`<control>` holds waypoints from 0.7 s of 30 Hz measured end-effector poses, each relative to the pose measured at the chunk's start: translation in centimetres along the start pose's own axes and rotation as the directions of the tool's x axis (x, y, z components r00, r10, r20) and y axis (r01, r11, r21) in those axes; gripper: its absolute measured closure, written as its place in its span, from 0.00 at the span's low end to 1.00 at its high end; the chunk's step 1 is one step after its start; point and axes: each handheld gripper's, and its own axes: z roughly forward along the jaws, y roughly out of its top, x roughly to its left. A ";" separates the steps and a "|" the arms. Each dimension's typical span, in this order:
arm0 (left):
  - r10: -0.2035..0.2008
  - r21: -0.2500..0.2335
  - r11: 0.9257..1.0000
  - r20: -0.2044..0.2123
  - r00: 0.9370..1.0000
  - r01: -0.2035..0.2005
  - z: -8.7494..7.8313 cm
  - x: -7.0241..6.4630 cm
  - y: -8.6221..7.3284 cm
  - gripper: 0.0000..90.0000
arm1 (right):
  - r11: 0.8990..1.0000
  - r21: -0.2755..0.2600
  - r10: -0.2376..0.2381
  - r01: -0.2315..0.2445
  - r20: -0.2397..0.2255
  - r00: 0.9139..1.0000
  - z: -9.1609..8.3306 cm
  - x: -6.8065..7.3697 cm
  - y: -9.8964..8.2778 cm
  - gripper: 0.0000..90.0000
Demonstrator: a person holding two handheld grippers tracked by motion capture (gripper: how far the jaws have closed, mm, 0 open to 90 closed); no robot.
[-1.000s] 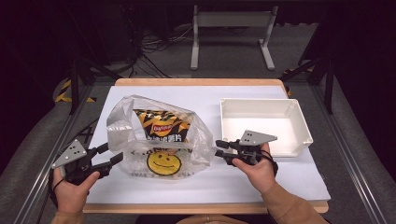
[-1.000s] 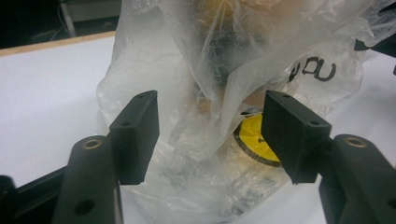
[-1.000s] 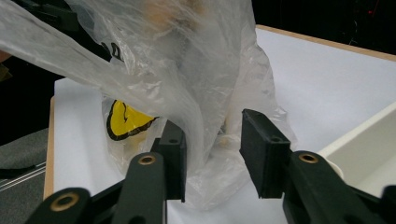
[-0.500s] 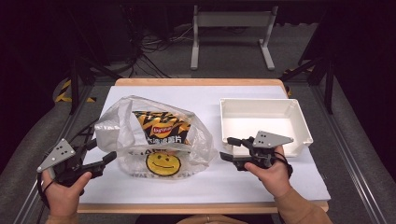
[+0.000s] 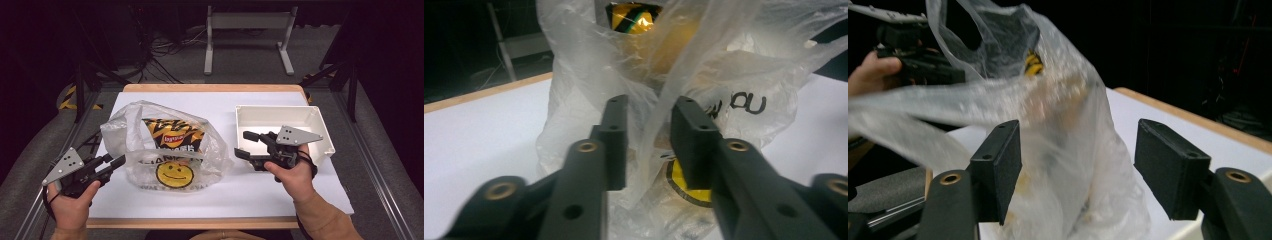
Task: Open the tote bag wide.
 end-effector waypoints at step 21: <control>0.028 0.032 0.999 0.023 0.999 -0.028 0.5 -0.4 -0.3 0.96 | 1.000 0.022 -0.015 0.017 -0.076 0.997 4.8 1.1 4.4 0.32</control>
